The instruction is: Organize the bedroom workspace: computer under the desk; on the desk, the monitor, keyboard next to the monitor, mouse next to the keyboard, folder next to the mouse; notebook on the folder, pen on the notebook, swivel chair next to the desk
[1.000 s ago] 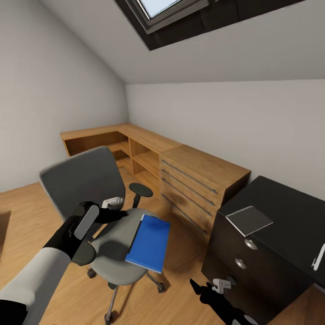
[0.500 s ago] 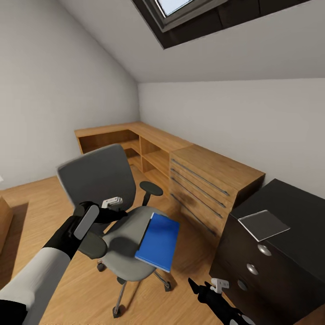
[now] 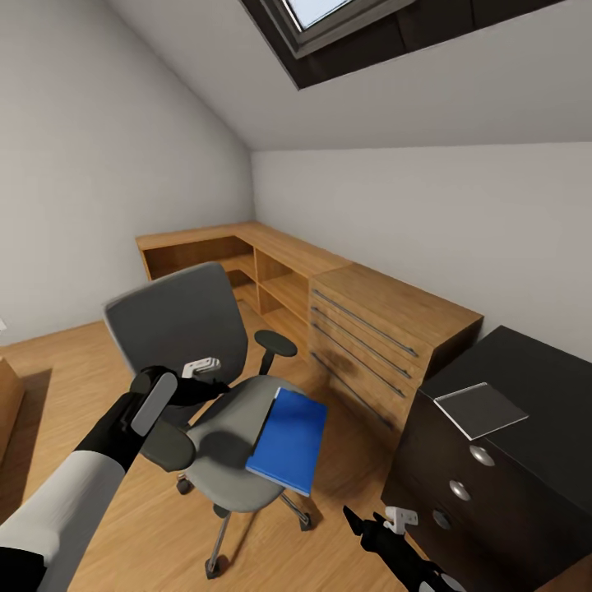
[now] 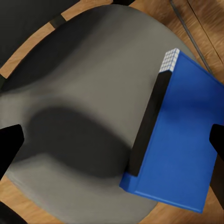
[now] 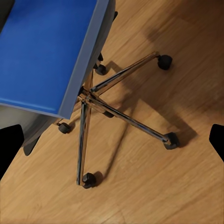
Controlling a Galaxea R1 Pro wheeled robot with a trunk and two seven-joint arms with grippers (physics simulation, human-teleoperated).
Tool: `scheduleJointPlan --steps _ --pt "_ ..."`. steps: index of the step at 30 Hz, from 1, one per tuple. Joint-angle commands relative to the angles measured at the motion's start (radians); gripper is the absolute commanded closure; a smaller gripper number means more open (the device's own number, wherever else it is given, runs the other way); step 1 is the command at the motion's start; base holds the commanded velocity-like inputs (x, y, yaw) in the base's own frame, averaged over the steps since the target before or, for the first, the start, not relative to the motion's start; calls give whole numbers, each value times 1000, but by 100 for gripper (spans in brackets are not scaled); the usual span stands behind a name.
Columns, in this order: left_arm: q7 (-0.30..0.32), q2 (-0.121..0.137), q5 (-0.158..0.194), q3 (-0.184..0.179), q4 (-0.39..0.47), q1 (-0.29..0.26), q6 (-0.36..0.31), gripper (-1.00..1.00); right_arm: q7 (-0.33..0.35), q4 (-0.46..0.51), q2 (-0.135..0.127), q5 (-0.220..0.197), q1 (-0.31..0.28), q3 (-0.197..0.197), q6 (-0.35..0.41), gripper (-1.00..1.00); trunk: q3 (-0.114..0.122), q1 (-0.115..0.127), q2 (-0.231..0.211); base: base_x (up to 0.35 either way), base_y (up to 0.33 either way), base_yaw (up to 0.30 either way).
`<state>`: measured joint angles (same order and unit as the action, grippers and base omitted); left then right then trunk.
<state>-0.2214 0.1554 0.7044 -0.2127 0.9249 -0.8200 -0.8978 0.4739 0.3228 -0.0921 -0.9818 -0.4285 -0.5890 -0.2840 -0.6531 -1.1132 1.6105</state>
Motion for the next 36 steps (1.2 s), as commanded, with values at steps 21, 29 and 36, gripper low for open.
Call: scheduleJointPlan --steps 21,29,36 --pt "-10 3 10 -3 53 -1 -4 -100 2 -1 -1 -12 -1 -8 -4 -100 -1 0 0 0 0 139" --pt "-11 0 10 -4 54 -1 -5 -100 2 -2 -1 -11 -1 -8 -4 -100 -1 0 0 0 0 14" --pt "-12 -14 16 -7 124 -1 -19 -100 2 -2 -1 -11 -1 -8 -4 -100 -1 0 0 0 0 1"
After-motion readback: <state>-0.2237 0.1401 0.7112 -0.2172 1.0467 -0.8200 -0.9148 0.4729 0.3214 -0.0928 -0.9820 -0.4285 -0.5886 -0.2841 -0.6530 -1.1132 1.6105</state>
